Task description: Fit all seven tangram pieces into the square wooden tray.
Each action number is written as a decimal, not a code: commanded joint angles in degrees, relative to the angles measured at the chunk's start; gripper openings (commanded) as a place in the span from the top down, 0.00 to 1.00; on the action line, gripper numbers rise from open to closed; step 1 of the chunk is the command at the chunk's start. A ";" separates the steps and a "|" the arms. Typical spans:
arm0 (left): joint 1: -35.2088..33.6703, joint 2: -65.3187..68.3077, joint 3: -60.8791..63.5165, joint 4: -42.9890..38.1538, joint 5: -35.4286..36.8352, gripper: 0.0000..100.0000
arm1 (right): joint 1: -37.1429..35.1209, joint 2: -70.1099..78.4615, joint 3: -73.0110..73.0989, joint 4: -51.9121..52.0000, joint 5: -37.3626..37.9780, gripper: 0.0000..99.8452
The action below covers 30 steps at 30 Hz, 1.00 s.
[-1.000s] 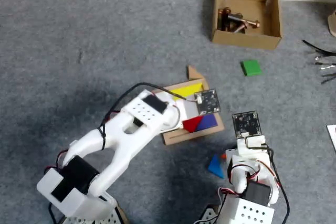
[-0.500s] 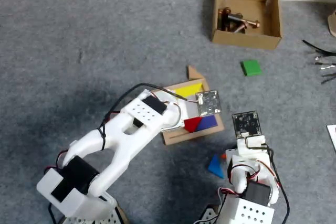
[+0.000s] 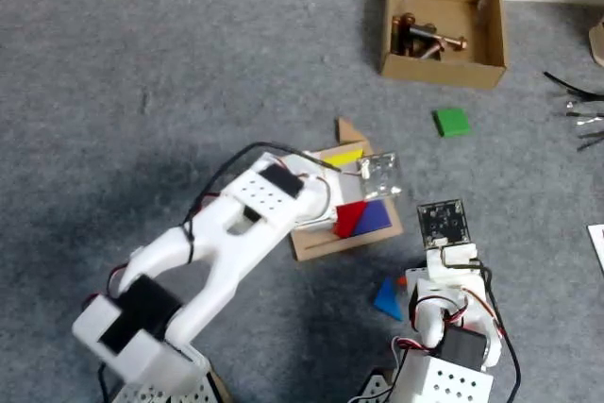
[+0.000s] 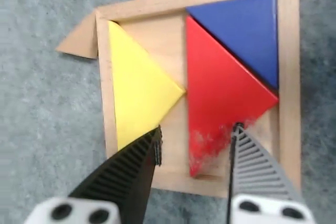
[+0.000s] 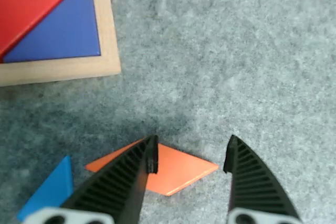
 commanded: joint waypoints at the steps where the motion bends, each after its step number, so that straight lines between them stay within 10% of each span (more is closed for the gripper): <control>1: 0.04 3.12 -8.84 5.01 -0.35 0.79 | -1.01 -0.57 5.93 -1.19 0.53 0.80; 14: 0.48 12.97 -21.85 21.45 -0.09 0.79 | -1.01 -0.57 5.93 -1.19 0.53 0.80; 30: 2.86 13.49 -20.62 19.16 -0.44 0.79 | -1.01 -0.57 5.93 -1.19 0.53 0.80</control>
